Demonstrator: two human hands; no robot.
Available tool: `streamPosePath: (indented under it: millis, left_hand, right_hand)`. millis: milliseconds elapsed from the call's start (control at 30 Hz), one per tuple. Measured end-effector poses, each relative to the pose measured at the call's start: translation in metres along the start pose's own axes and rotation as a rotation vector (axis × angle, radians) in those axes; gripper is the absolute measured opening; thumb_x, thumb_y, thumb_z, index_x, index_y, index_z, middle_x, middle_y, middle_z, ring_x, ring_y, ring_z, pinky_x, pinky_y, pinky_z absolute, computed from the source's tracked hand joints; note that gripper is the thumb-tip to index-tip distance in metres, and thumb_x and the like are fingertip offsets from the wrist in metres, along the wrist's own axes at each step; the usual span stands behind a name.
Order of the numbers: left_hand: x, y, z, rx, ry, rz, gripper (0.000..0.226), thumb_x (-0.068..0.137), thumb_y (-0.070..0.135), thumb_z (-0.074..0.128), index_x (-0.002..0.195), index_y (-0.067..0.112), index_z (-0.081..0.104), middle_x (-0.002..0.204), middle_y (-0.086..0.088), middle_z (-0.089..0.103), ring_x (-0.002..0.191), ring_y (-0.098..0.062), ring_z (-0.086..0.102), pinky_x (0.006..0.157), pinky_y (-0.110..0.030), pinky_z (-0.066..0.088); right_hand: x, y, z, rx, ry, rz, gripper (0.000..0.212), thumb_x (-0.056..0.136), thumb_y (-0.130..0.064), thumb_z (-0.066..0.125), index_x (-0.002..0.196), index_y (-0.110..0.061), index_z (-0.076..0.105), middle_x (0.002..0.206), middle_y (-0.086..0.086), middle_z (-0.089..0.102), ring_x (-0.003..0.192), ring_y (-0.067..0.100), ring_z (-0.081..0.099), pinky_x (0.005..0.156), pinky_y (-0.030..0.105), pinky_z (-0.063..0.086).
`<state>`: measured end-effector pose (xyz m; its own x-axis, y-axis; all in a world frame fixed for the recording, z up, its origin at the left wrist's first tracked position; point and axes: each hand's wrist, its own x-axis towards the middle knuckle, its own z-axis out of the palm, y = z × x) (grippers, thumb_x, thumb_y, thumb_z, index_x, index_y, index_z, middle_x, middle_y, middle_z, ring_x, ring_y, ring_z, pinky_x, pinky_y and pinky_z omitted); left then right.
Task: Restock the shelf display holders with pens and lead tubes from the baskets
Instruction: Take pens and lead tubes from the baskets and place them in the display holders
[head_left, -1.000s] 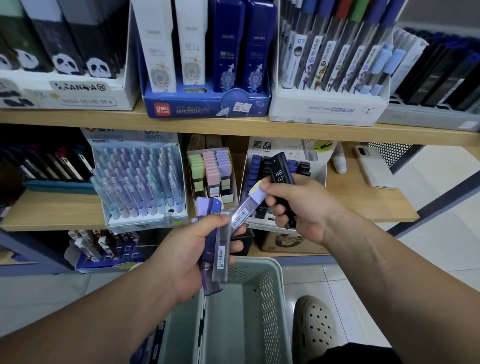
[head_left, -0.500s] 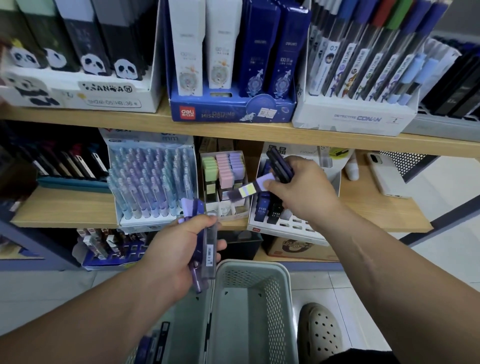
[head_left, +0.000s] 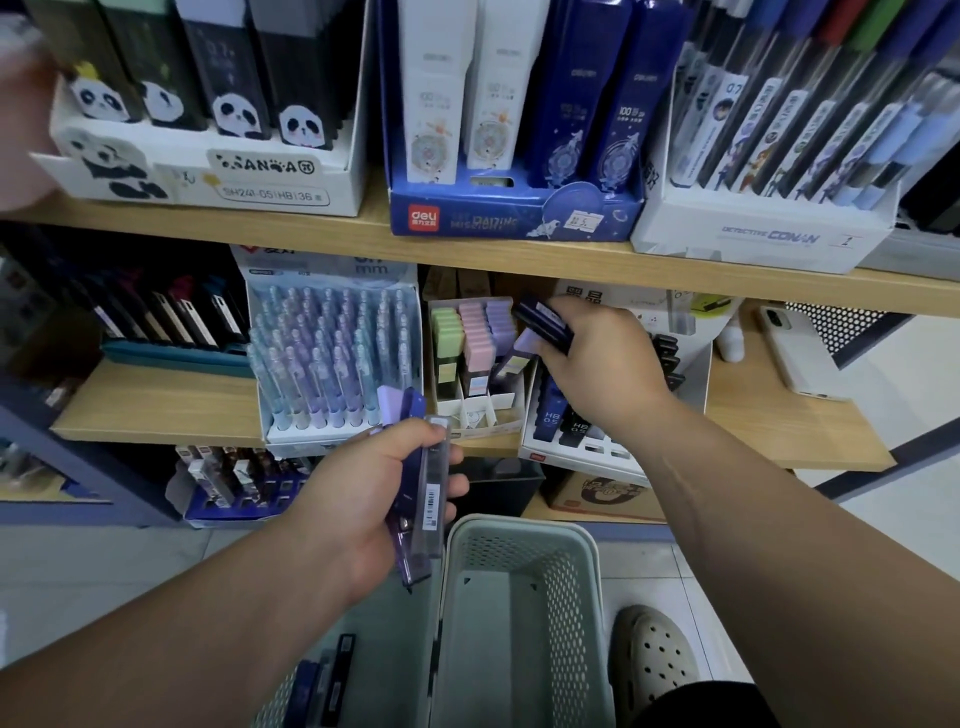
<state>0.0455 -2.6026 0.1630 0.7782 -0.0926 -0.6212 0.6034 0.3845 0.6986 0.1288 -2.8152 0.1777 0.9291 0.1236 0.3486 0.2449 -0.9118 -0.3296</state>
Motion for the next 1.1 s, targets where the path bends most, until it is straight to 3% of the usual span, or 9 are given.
streamPosePath:
  millis: [300,567,700,833,933,1100]
  left_hand:
    - [-0.003,0.007,-0.008,-0.028,0.004,-0.001,0.023,0.089,0.016,0.068,0.106,0.001,0.071,0.085,-0.012,0.075,0.057,-0.022,0.068,0.046,-0.028,0.053]
    - [-0.006,0.008,-0.012,-0.011,-0.007,0.003,0.023,0.087,0.017,0.071,0.105,0.003,0.072,0.086,-0.012,0.076,0.06,-0.022,0.07,0.048,-0.028,0.054]
    - [-0.006,0.008,-0.009,0.001,-0.02,-0.022,0.023,0.088,0.017,0.067,0.101,-0.001,0.073,0.086,-0.014,0.075,0.061,-0.022,0.07,0.048,-0.028,0.054]
    - [-0.007,0.007,-0.002,-0.001,-0.06,-0.047,0.025,0.091,0.013,0.06,0.102,-0.006,0.072,0.084,-0.015,0.074,0.063,-0.021,0.071,0.05,-0.028,0.055]
    - [-0.007,0.005,0.004,-0.023,-0.096,-0.027,0.024,0.094,0.01,0.059,0.112,-0.003,0.069,0.092,-0.014,0.077,0.07,-0.022,0.074,0.052,-0.029,0.057]
    - [-0.008,-0.002,0.017,0.003,-0.137,0.003,0.017,0.094,0.007,0.061,0.109,0.002,0.068,0.093,-0.014,0.078,0.07,-0.022,0.075,0.051,-0.029,0.056]
  right_hand:
    - [0.011,-0.003,0.018,-0.04,-0.045,0.003,0.014,0.09,-0.022,0.069,0.101,-0.013,0.069,0.097,0.01,0.064,0.087,0.032,0.059,0.068,0.037,0.048]
    - [0.014,-0.005,0.021,-0.067,0.0,0.104,0.017,0.089,-0.023,0.071,0.105,-0.019,0.068,0.093,0.01,0.07,0.088,0.035,0.064,0.068,0.035,0.05]
    - [0.013,-0.006,0.014,0.004,0.022,0.137,0.016,0.091,-0.025,0.07,0.104,-0.017,0.07,0.095,0.009,0.071,0.092,0.033,0.064,0.075,0.039,0.054]
    - [0.006,-0.011,0.001,0.19,-0.025,0.201,0.016,0.087,-0.028,0.076,0.09,-0.015,0.068,0.084,0.004,0.07,0.081,0.024,0.063,0.067,0.034,0.05]
    - [-0.01,-0.025,-0.009,0.592,-0.227,0.369,0.018,0.084,-0.033,0.081,0.083,-0.02,0.068,0.064,-0.009,0.064,0.051,0.004,0.053,0.05,0.024,0.041]
    - [-0.034,-0.04,-0.017,0.868,-0.445,0.47,0.015,0.086,-0.028,0.08,0.082,-0.022,0.067,0.063,-0.002,0.064,0.043,0.009,0.043,0.042,0.022,0.034]
